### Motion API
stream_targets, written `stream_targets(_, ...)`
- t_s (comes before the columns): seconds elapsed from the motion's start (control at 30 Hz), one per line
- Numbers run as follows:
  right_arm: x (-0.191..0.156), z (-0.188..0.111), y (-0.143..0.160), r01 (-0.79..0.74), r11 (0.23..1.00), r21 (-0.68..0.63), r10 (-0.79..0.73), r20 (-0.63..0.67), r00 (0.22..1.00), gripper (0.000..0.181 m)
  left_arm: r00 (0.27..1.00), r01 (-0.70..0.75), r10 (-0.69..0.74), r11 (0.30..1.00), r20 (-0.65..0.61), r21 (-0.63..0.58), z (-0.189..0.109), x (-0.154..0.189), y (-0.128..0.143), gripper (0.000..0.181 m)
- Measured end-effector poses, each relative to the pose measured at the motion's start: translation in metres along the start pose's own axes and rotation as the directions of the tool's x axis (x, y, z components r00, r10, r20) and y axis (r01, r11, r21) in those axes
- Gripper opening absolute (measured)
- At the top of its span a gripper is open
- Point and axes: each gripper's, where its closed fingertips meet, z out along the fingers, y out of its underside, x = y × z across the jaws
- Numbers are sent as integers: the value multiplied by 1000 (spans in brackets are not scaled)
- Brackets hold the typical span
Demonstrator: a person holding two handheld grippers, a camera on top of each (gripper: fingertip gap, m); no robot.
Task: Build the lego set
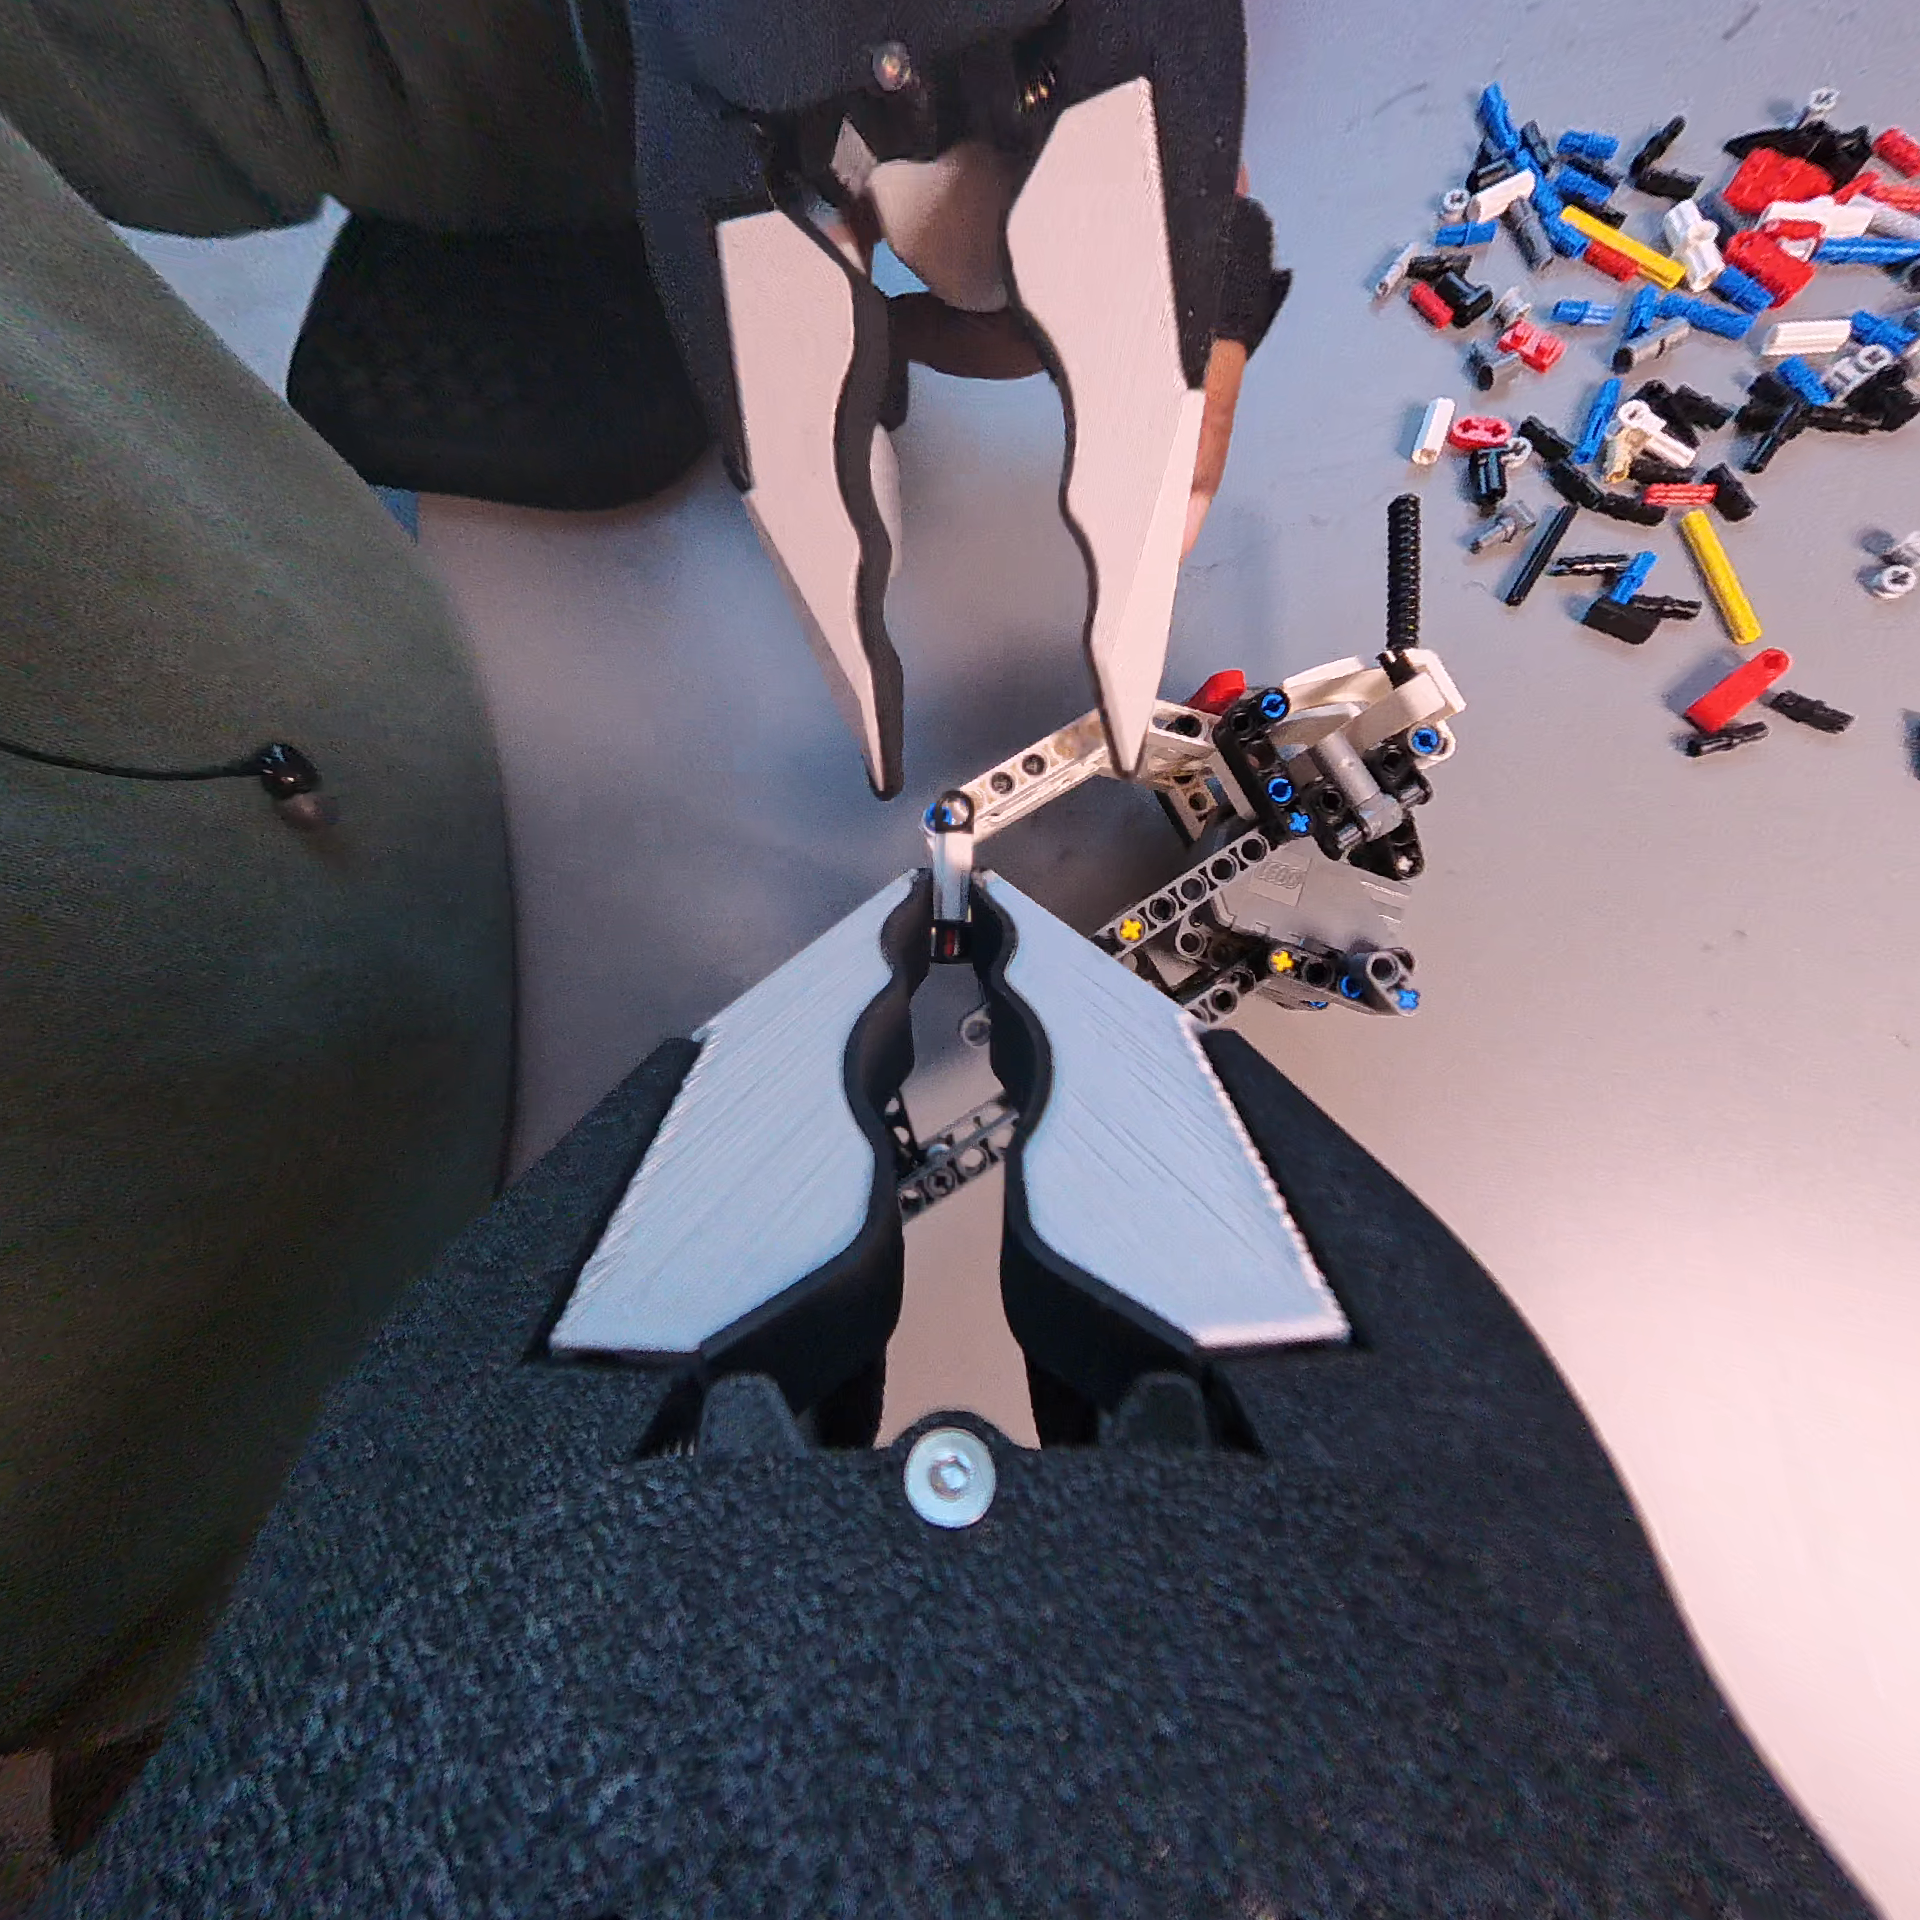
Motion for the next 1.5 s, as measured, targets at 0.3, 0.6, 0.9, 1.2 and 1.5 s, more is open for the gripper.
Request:
stream_targets(0.3,-4,6,7,166,981,-104,-147,166,975,6,985,-83,76,996,-154,-39,17,12,6,25)
stream_targets(0.6,-9,15,14,337,930,-148,-291,264,919,6,973,-66,60,998,-224,-18,21,20,7,16)
stream_targets(0.9,-12,22,21,459,843,-280,-396,256,882,7,974,-51,46,999,-222,-15,26,25,13,14)
stream_targets(1.2,-8,27,22,505,759,-411,-462,207,862,7,982,-40,37,999,-187,-8,27,24,17,13)
stream_targets(1.5,-8,28,24,579,652,-489,-535,245,809,7,981,-61,60,998,-184,-3,26,25,18,12)
